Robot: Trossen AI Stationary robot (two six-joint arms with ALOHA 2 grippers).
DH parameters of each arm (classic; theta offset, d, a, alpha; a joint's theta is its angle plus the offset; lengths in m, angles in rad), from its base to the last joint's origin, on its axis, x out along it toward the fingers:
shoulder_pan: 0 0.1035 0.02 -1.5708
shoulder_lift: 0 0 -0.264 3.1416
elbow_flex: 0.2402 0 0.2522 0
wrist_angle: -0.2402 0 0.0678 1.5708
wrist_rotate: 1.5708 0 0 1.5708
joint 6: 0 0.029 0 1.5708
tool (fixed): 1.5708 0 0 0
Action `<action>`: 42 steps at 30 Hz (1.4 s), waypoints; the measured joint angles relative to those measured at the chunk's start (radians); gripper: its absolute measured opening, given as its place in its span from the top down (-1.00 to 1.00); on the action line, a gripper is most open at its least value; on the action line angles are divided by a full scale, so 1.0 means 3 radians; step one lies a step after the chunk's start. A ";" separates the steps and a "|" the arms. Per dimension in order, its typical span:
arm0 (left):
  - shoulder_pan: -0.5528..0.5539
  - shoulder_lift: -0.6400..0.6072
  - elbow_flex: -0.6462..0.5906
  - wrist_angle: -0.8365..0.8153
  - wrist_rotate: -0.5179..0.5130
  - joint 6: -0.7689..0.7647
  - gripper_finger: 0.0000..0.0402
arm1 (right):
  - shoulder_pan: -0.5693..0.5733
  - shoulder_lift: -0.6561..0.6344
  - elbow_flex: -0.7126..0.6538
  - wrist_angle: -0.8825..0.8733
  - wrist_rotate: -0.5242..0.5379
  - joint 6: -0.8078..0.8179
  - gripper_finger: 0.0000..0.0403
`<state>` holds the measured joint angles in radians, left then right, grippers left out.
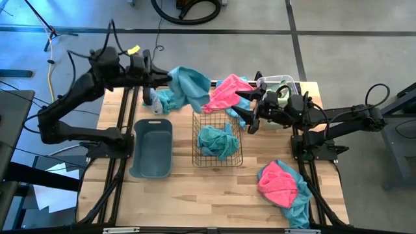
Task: Sort microfiber towel by color & place in baskets
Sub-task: Put the blue towel into the wire basket
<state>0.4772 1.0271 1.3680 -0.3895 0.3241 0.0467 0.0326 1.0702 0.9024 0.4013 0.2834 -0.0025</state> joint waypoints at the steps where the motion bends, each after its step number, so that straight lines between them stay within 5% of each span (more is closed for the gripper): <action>1: -0.0040 -0.0040 -0.0130 0.0173 0.0000 -0.0076 1.00 | 0.0000 0.0000 0.0000 0.0000 -0.0002 0.0005 -0.37; 13: -0.0459 -0.0308 -0.1279 0.1729 -0.0019 -0.0699 1.00 | -0.0051 0.0000 0.0000 -0.0002 -0.0307 0.0206 -0.37; 27: -0.0786 -0.0328 -0.1370 0.1917 -0.0061 -0.0727 1.00 | -0.0343 0.0000 0.0000 0.0022 -0.1165 0.0682 -0.37; 36: -0.0884 -0.0329 -0.2031 0.3155 -0.0248 -0.1084 1.00 | -0.0350 0.0000 0.0000 0.0023 -0.1200 0.0601 -0.37; 42: -0.0900 -0.0329 -0.2066 0.3138 -0.0221 -0.1109 1.00 | -0.0350 0.0001 0.0000 -0.0004 -0.1198 0.0435 -0.37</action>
<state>0.2073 0.9283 0.7483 0.5520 0.2577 -0.2859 -0.0723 1.0705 0.9024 0.4002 -0.0761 0.1282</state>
